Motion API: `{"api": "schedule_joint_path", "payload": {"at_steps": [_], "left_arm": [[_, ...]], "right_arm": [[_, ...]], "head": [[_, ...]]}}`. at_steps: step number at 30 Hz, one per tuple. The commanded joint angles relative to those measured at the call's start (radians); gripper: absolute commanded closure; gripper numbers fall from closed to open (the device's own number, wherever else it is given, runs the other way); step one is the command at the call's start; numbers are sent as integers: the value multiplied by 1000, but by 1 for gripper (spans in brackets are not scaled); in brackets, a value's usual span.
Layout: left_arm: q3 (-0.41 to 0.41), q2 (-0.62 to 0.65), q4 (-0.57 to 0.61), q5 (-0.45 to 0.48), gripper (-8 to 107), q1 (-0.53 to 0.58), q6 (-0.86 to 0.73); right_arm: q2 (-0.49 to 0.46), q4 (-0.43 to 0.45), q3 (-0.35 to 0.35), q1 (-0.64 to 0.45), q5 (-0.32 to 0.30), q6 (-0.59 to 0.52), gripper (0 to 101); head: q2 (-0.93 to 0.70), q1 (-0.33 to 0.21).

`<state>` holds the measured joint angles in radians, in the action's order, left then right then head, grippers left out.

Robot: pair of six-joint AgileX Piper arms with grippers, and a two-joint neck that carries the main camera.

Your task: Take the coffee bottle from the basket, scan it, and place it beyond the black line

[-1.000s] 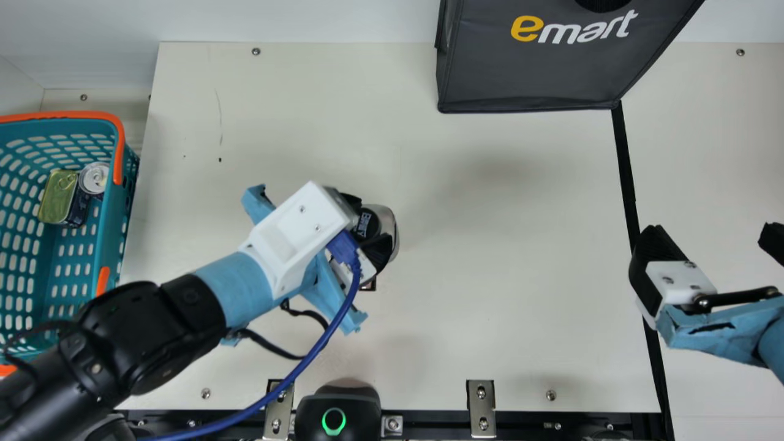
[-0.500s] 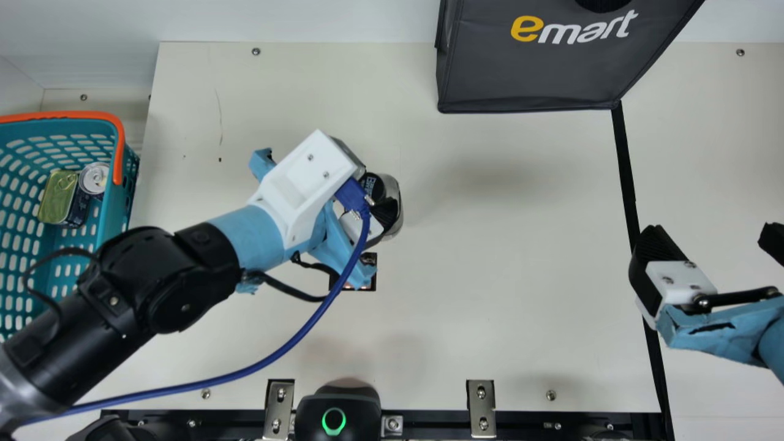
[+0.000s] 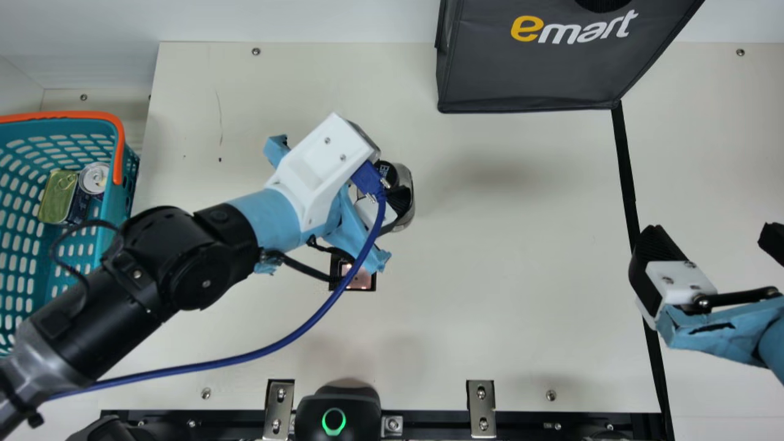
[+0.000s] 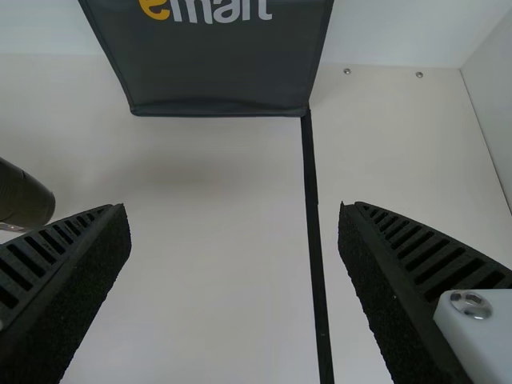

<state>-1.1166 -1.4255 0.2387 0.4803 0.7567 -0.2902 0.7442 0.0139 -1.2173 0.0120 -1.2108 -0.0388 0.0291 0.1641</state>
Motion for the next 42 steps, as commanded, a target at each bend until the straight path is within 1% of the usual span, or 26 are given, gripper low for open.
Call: {"api": "schedule_joint_path", "payload": {"at_steps": [1,24,35,36,42], "left_arm": [[-1,-5,3,-7,89,2,-6],[52,-72,27,-106,89,39,-64],[60,-94,25,-130,89,55,-72],[61,-96,24,-132,87,55,-73],[63,-102,15,-140,67,57,-67]], "right_arm": [[0,0,0,0,0,0,10],[0,0,0,0,0,0,10],[0,0,0,0,0,0,10],[0,0,0,0,0,0,10],[0,0,0,0,0,0,10]], "head": [[-2,-26],[-2,-26],[-2,-26],[-2,-26],[-2,-26]]}}
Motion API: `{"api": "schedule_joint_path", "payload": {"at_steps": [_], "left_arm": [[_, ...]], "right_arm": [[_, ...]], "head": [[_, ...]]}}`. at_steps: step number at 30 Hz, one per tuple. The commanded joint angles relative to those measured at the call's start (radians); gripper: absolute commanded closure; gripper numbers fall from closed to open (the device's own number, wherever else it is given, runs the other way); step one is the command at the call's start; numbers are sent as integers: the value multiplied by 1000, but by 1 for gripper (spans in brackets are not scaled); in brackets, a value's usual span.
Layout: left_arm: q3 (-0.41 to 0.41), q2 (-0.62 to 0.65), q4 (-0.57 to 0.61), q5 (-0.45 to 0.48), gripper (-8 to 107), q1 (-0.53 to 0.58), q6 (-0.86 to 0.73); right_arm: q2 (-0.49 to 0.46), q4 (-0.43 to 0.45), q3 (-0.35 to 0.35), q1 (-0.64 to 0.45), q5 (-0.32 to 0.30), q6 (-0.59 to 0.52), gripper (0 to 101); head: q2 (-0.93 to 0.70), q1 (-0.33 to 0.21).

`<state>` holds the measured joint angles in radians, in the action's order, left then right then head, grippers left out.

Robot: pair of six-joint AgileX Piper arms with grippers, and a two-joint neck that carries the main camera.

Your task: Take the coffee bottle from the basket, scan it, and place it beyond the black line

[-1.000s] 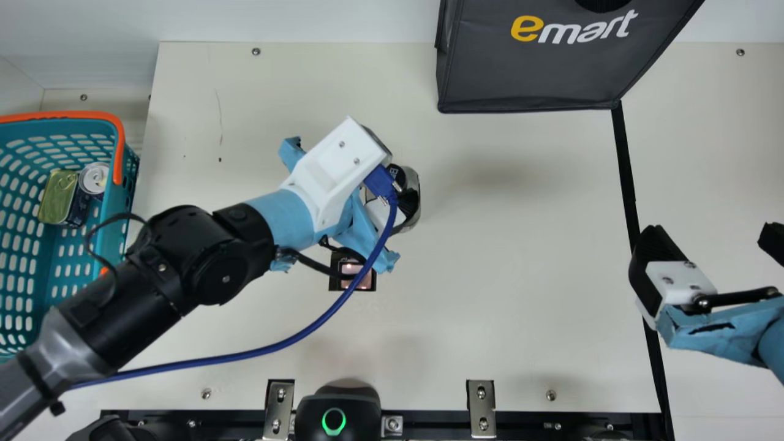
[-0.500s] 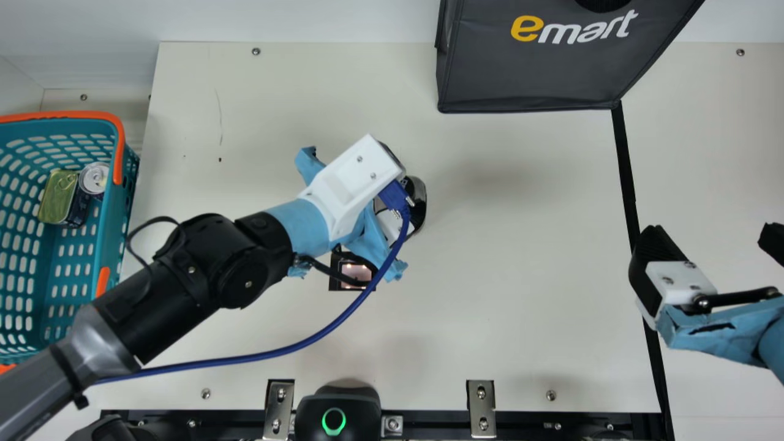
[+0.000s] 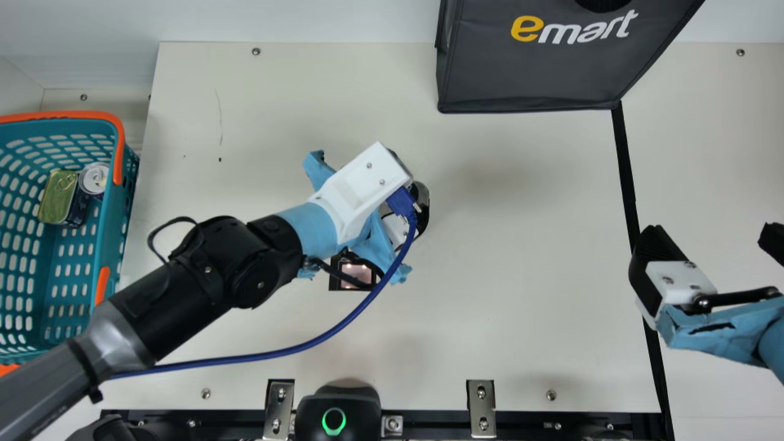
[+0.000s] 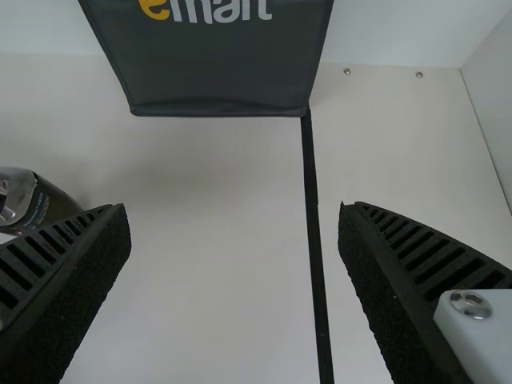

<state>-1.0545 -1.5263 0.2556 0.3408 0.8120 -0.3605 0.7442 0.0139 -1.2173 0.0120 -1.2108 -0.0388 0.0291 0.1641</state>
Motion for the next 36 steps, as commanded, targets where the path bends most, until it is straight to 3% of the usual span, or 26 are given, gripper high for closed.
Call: {"api": "schedule_joint_path", "payload": {"at_steps": [1,18,36], "left_arm": [[0,-3,-3,-1,64,1,3],[-14,-19,-21,-14,9,7,24],[-36,-8,-41,8,9,-15,46]], "right_arm": [[0,0,0,0,0,0,10],[0,0,0,0,0,0,10],[0,0,0,0,0,0,10]], "head": [[-2,-26],[-2,-26],[-2,-26]]}}
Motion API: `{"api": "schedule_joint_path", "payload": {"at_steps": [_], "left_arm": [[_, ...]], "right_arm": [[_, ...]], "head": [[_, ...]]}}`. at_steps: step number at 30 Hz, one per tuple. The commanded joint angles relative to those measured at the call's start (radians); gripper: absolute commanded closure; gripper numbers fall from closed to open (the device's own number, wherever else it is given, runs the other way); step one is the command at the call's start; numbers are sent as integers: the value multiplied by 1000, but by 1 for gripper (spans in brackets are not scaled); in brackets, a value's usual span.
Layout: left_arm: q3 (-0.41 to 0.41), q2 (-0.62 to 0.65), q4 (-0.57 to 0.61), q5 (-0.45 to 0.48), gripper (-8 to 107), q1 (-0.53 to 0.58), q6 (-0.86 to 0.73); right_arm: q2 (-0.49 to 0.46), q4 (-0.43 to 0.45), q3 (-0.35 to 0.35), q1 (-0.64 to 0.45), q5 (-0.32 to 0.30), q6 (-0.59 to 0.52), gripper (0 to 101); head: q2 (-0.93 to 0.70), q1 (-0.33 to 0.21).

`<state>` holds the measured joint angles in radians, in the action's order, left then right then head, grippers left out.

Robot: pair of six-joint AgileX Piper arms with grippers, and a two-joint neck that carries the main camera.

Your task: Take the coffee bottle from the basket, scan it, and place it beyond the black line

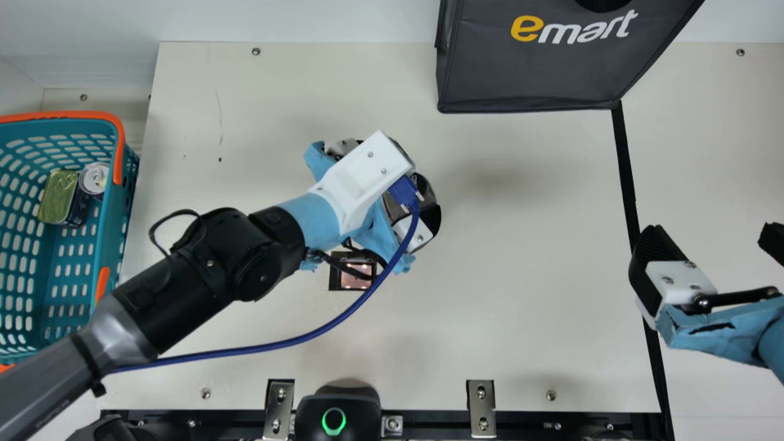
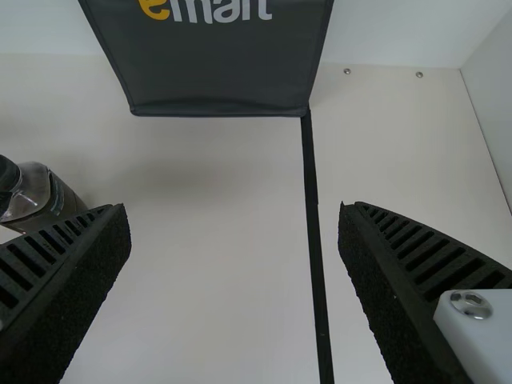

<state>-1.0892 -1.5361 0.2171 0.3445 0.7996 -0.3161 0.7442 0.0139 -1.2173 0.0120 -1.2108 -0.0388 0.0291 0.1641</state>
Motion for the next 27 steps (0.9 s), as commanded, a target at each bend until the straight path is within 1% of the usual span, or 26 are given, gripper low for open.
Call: {"api": "schedule_joint_path", "payload": {"at_steps": [1,15,27], "left_arm": [[-2,5,-5,7,9,-5,5],[-3,66,-65,50,9,-68,70],[16,142,-223,92,9,-148,258]], "right_arm": [[0,0,0,0,0,0,10],[0,0,0,0,0,0,10],[0,0,0,0,0,0,10]], "head": [[-2,-26],[-2,-26],[-2,-26]]}}
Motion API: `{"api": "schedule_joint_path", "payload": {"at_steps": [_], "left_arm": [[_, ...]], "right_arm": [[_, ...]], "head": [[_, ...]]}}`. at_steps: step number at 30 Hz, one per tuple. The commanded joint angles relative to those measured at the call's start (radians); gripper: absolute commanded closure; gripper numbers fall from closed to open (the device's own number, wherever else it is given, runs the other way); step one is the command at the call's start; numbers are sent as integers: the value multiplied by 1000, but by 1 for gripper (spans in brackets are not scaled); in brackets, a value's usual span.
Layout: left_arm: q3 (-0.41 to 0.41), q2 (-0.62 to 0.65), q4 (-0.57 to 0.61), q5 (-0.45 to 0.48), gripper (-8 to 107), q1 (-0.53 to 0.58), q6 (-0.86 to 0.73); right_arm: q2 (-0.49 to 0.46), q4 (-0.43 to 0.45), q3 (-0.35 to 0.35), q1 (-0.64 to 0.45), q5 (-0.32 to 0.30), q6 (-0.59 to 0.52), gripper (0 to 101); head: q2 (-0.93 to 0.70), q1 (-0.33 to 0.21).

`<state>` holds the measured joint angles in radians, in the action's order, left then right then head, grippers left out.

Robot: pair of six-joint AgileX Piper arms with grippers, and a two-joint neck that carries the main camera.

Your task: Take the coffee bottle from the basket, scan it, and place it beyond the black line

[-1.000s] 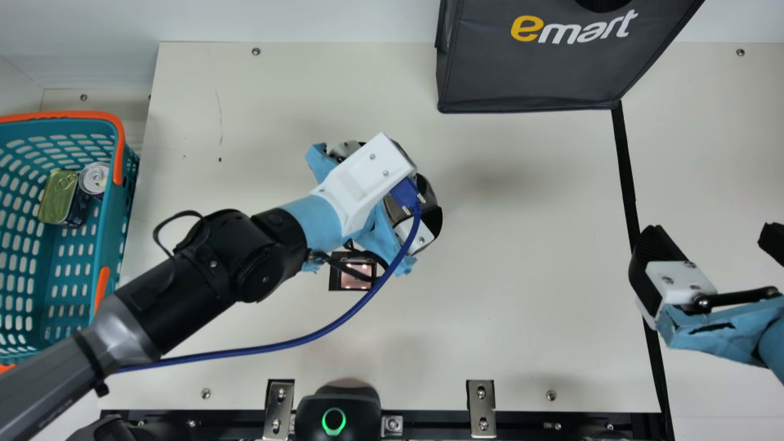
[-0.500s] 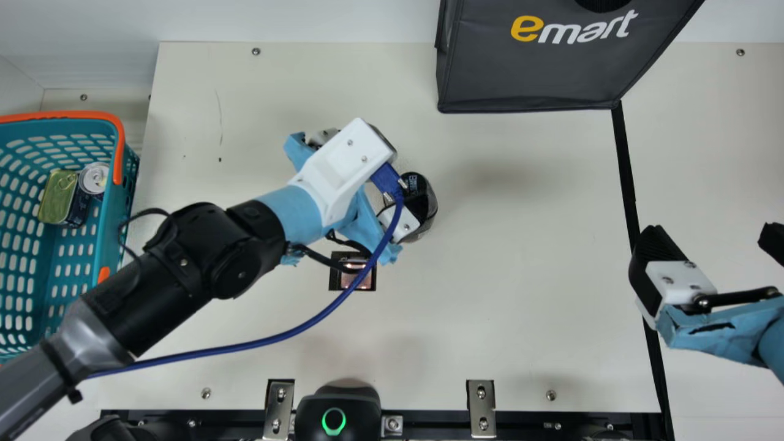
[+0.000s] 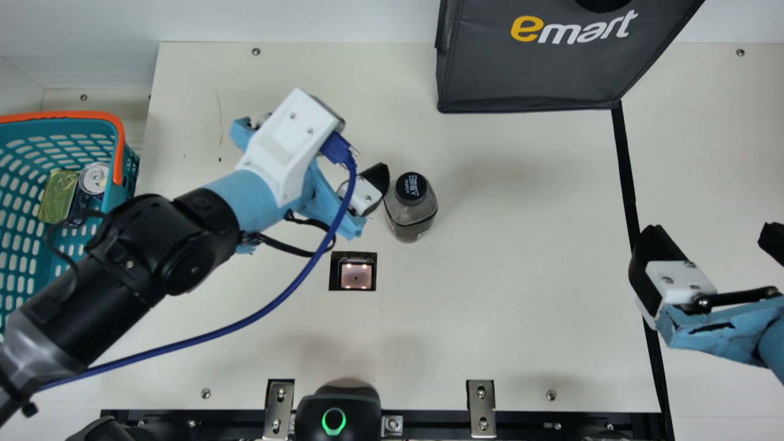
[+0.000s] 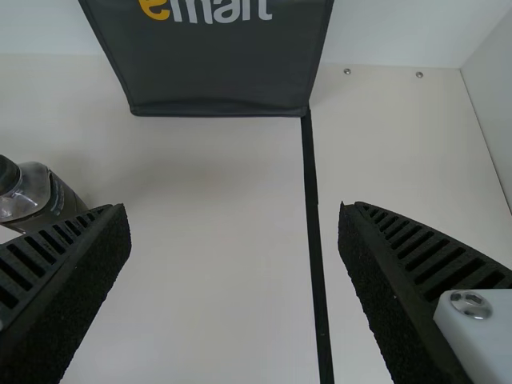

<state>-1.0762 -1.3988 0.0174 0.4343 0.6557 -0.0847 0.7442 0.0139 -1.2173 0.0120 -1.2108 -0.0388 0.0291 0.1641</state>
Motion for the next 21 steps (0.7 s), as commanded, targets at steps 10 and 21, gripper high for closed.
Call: {"api": "schedule_joint_path", "payload": {"at_steps": [10,21], "left_arm": [[42,81,-140,39,9,-61,152],[85,169,-196,88,9,-146,214]], "right_arm": [[0,0,0,0,0,0,10],[0,0,0,0,0,0,10]], "head": [[-2,-26],[-2,-26]]}}
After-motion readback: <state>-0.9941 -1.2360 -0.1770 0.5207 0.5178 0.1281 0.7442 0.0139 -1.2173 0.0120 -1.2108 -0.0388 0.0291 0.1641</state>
